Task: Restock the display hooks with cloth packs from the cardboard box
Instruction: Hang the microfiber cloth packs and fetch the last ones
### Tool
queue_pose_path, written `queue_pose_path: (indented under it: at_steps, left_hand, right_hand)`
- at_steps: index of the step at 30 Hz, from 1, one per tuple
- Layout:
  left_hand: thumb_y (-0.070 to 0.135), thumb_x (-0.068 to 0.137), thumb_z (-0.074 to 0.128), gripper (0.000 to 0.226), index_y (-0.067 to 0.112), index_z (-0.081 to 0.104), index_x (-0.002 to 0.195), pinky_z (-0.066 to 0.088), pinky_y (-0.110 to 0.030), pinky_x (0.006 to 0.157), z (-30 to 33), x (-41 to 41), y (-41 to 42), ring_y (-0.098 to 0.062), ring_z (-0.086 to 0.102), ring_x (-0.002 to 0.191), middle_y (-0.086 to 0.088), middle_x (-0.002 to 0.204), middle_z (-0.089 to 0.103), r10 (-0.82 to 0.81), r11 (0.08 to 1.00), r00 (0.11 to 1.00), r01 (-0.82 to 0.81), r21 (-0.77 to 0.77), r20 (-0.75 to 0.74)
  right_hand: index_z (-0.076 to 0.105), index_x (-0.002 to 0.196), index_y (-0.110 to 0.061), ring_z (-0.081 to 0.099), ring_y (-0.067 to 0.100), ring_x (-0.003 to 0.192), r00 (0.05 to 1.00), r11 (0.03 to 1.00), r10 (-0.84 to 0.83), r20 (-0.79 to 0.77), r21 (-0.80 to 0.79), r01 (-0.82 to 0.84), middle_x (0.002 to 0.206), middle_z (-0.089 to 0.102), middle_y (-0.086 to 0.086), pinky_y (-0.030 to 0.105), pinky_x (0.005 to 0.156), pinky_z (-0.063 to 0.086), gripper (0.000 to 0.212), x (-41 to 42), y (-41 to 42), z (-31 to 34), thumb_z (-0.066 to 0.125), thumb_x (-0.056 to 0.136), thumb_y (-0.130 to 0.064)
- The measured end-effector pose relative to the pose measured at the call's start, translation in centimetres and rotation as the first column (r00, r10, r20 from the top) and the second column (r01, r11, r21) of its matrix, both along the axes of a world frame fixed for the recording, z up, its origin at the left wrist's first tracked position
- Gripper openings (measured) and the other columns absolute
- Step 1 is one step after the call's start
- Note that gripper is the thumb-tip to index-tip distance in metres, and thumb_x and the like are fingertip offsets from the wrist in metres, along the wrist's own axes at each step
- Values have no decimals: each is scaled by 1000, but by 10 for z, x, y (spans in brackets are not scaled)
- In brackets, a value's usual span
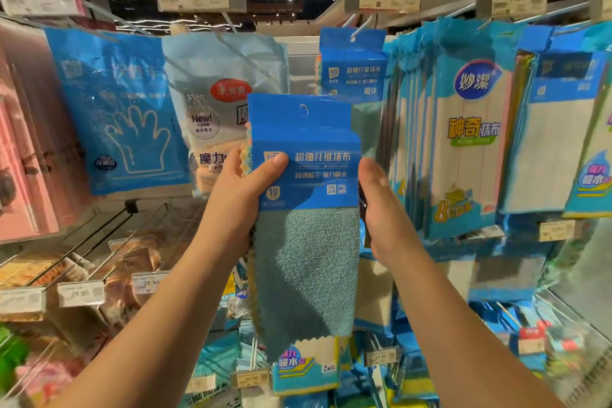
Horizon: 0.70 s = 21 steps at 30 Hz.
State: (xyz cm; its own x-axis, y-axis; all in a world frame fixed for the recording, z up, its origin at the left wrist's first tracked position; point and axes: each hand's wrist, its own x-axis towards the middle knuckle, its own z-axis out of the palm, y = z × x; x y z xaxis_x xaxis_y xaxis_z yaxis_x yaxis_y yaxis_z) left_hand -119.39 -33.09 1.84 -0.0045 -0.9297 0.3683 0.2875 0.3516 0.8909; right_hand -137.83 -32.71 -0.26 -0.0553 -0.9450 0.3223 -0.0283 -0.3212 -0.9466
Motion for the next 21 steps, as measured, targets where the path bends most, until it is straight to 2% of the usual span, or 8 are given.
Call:
queue_pose_path:
  at_steps: [2, 5, 6, 8, 11, 13, 16, 21]
  left_hand:
    - [25, 74, 74, 54, 11, 55, 123, 60, -32, 67, -3, -6, -2, -22, 75, 86, -5, 104, 77, 16, 1000, 1000, -16, -8, 9]
    - [27, 70, 78, 55, 18, 52, 118, 59, -35, 76, -7, -16, -7, -21, 74, 94, -1, 107, 76, 84, 996, 995, -83, -21, 60]
    - [29, 68, 83, 62, 18, 50, 120, 59, -37, 78, -7, -18, -8, -20, 74, 96, -1, 108, 75, 112, 994, 990, -110, -22, 85]
    - [45, 67, 86, 72, 18, 47, 122, 57, -38, 81, -8, -20, -9, -16, 73, 96, 2, 108, 72, 160, 987, 977, -157, -36, 142]
    - [77, 73, 54, 67, 23, 50, 112, 54, -36, 86, -4, -20, -7, -3, 67, 90, 11, 97, 69, 206, 978, 949, -193, -76, 240]
    - [71, 87, 55, 53, 24, 56, 112, 54, -39, 90, -4, -19, -8, -4, 68, 95, 11, 99, 72, 155, 988, 965, -150, -37, 209]
    - [43, 97, 61, 26, 23, 60, 113, 53, -58, 95, -2, -17, -10, -27, 71, 103, -3, 109, 75, 94, 995, 993, -95, 10, 71]
    - [42, 103, 51, 14, 33, 62, 100, 52, -28, 80, 8, -1, -4, 4, 67, 89, 21, 95, 74, 342, 938, 928, -330, -104, 145]
  right_hand:
    - [55, 107, -44, 62, 1, 108, 1000, 999, -4, -11, -37, 4, 109, 68, -21, 36, 105, 44, 43, 1, 11, 0, 49, 74, -72]
    - [56, 101, -46, 62, -14, 93, 999, 995, -51, -17, -88, 49, 95, 67, -35, 17, 86, 46, 31, 2, 18, -1, 53, 75, -62]
    - [58, 99, -49, 62, -13, 93, 997, 992, -78, -17, -95, 76, 96, 67, -35, 17, 86, 47, 28, 1, 19, -2, 54, 76, -63]
    - [62, 101, -52, 65, -2, 102, 995, 991, -94, 16, -90, 96, 104, 71, -25, 33, 96, 49, 28, -1, 17, -4, 58, 76, -65]
    - [64, 109, -33, 66, 13, 110, 980, 996, -43, 193, -65, 57, 110, 73, -8, 48, 106, 46, 36, -4, 15, -3, 63, 78, -50]
    - [63, 111, -27, 65, 16, 113, 956, 998, -45, 289, -33, 57, 112, 72, -4, 48, 109, 44, 38, -7, 13, -3, 63, 77, -43]
    - [62, 111, -25, 66, 16, 111, 943, 998, -41, 329, -36, 56, 109, 73, -4, 47, 107, 45, 34, -11, 12, 1, 62, 80, -39]
    - [61, 110, -29, 67, 14, 108, 950, 989, -78, 302, -98, 113, 107, 72, -8, 43, 101, 51, 14, -36, 4, 15, 56, 98, -26]
